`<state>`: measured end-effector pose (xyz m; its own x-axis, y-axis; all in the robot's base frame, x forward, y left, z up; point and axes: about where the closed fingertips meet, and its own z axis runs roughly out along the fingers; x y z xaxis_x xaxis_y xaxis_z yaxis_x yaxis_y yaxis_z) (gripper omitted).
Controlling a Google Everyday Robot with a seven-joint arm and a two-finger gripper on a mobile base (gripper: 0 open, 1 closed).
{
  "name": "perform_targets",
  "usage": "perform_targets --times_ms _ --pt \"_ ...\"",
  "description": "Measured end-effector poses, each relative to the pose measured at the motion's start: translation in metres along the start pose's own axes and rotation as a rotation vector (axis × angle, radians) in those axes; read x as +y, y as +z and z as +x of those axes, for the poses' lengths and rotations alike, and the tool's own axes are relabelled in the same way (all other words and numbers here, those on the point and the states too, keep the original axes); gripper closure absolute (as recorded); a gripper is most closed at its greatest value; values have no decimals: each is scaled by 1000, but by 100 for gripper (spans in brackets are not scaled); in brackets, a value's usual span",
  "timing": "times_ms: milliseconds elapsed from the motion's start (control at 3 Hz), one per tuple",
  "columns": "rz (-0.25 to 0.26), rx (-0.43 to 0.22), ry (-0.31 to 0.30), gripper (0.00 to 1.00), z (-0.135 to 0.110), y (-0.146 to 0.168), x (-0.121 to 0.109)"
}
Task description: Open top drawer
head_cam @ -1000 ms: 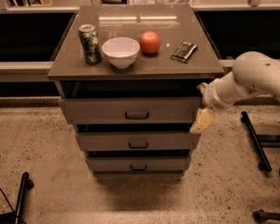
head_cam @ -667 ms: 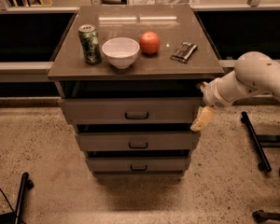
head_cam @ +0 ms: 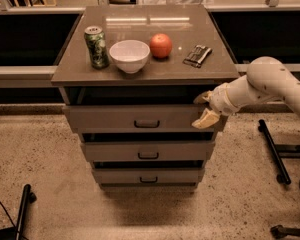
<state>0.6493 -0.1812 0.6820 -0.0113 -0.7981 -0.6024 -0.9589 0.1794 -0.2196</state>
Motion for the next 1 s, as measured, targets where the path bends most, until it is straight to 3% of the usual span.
perform_targets --times_ms 333,667,1000 --pt "-29 -26 -45 59 -15 4 13" --pt "-84 -26 -92 65 -32 7 38" --pt "-161 -26 -122 62 -46 12 71"
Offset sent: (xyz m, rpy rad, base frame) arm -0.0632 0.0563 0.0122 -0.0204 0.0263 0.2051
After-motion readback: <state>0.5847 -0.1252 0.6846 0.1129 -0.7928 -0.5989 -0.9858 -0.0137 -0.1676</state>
